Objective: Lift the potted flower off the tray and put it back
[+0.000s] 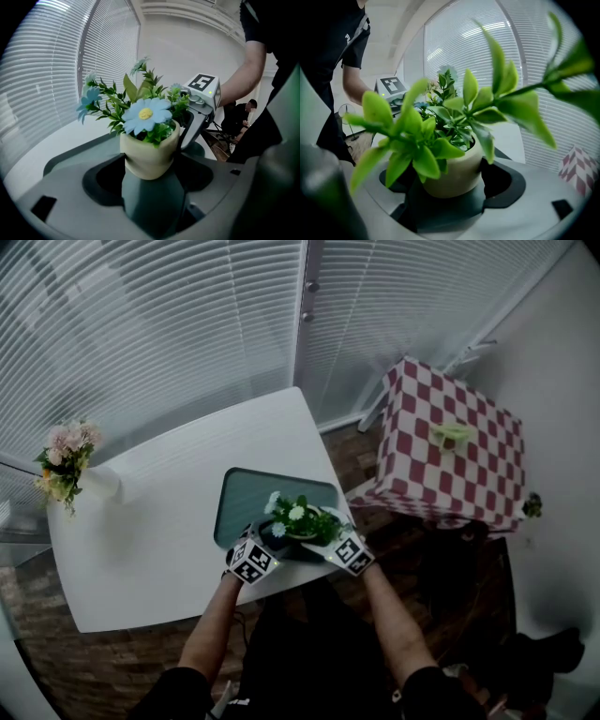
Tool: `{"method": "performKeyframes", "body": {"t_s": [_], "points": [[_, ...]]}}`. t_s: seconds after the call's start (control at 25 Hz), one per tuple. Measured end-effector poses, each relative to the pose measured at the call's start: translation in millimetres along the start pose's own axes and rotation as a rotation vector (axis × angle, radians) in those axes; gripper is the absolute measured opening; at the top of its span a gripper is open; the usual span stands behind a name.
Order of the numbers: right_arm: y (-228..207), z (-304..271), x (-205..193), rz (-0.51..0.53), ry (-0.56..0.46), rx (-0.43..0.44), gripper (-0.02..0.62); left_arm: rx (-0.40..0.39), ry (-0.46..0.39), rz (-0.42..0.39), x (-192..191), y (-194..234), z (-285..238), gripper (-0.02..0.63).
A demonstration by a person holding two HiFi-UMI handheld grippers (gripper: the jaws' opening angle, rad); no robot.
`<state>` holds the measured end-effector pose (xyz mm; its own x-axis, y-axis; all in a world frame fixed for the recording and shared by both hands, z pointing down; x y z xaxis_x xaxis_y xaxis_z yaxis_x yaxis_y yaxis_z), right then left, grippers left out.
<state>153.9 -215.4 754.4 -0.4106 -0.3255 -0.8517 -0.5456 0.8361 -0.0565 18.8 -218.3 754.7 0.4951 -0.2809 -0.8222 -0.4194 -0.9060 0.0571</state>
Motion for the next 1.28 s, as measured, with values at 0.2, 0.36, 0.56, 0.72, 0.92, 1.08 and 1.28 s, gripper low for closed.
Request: {"method": "performKeyframes", "body": {"t_s": [0.2,0.36,0.56,0.72,0.92,1.08,1.28], "points": [[1,-1,-1,-0.004,0.020,-0.028,0.402,0.001,-0.017,0.016,-2,1,0,0.302],[-2,6,-1,-0.043,0.005,-0.069,0.402,0.032,-0.037,0.030,0,2,4,0.302],[-4,17,-4,-0.079,-0.031,-0.120,0.402,0.117,-0.062,0.086,-5,10,20,0.302],[-4,25,-3,-0.103,-0.045,-0.165,0.402,0.178,-0.087,0.112,-7,15,40,0.302],[-2,37,4,-0.103,-0.076,-0.202,0.402,0.226,-0.125,0.142,-8,17,61,0.302],[3,47,8,-0.090,-0.089,-0.216,0.402,0.262,-0.189,0.179,2,17,84,0.302],[16,67,12,-0.085,-0.116,-0.280,0.402,0.262,-0.244,0.126,19,4,104,0.302]]}}
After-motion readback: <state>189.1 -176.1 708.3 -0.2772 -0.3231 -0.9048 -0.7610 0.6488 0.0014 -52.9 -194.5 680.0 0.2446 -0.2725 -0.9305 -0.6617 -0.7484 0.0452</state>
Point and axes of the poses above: the fingertips, and each gripper's own axes: z backward along the fingers, y to its left, x out of its top, the point moved 6 cm from there along z, backward along the fingers, and after that the axes turned 6 degrees about -y, right-handed, at the moved point
